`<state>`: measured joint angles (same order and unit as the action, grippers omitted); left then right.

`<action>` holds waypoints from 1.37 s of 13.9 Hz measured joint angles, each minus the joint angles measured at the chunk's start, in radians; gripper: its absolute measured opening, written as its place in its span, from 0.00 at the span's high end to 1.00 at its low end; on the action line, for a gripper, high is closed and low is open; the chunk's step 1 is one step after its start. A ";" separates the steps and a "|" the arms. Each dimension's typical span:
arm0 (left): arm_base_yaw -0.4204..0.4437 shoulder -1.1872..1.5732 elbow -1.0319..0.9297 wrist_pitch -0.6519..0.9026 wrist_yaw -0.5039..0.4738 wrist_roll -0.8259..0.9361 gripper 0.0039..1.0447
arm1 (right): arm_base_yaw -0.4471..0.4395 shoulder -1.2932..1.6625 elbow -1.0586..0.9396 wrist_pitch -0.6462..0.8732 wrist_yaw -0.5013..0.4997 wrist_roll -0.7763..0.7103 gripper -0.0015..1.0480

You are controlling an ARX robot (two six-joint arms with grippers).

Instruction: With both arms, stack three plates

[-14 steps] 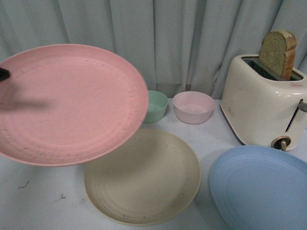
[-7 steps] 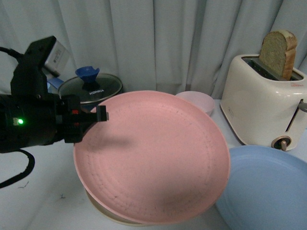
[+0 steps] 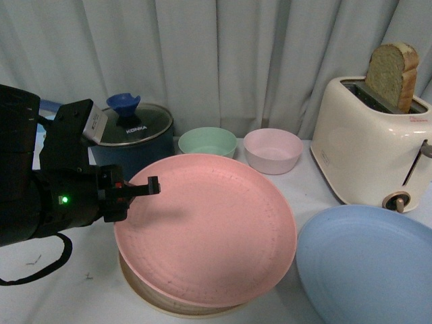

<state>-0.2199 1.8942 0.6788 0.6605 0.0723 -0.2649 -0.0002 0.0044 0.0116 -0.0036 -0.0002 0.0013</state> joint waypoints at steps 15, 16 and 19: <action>0.009 -0.584 -0.153 -0.040 -0.042 -0.040 0.09 | 0.000 0.000 0.000 0.000 0.000 0.000 0.06; 0.019 -0.668 -0.210 0.063 -0.166 0.045 0.19 | 0.000 0.000 0.000 0.000 0.000 0.000 0.06; 0.098 -0.922 -0.404 0.036 -0.201 0.225 0.59 | 0.000 0.000 0.000 0.000 0.000 0.000 0.06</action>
<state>-0.1219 0.9726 0.2752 0.6968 -0.1287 -0.0395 -0.0002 0.0044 0.0116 -0.0032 -0.0002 0.0013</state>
